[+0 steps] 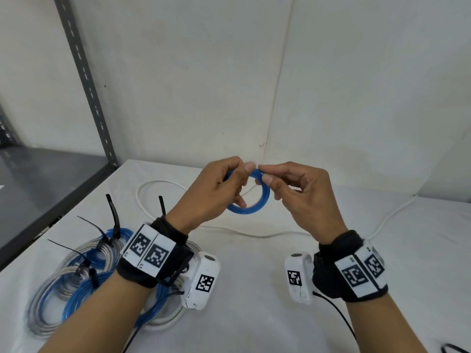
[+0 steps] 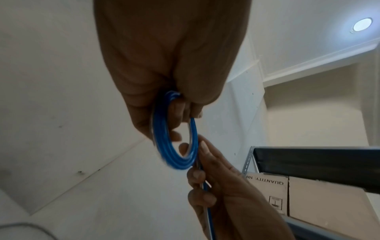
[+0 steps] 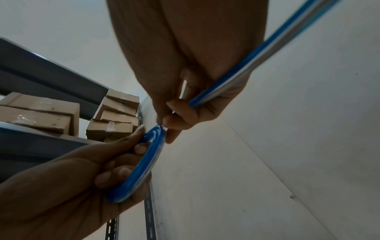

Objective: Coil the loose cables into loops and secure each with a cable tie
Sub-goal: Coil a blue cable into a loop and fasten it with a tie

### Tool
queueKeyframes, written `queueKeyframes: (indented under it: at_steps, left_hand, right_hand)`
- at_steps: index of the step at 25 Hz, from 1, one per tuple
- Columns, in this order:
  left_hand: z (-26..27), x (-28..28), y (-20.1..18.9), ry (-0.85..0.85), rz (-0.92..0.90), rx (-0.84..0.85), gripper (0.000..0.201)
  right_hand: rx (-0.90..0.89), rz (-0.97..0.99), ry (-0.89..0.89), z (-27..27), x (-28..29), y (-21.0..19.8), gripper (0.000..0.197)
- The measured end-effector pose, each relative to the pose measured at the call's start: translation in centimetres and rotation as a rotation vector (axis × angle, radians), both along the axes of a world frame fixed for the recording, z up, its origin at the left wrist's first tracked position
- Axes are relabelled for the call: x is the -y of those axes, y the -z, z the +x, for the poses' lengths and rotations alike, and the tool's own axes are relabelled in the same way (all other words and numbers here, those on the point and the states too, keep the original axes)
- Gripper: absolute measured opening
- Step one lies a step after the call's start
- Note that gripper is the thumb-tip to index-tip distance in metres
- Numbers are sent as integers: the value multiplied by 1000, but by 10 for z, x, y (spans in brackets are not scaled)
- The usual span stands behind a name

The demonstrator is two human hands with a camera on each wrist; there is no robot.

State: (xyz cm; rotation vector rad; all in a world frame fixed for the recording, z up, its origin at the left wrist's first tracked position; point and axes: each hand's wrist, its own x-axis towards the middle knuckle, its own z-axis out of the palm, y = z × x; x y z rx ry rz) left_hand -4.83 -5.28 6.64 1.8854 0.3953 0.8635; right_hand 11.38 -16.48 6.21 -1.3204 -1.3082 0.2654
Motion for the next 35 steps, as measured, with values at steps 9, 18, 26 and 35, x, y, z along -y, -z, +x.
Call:
queueKeyframes:
  at_steps: [9, 18, 26, 35]
  left_hand:
    - [12, 6, 5, -103, -302, 440, 38]
    - [-11, -4, -6, 138, -87, -40, 38]
    - [3, -1, -4, -16, -300, 391, 34]
    - [-1, 2, -4, 66, -320, 262, 38]
  right_hand:
    - [-305, 162, 13, -36, -11, 9, 25]
    - [43, -14, -5, -2, 4, -3, 17]
    - [-261, 142, 7, -30, -9, 6, 16]
    - [-161, 165, 45, -17, -3, -1, 19]
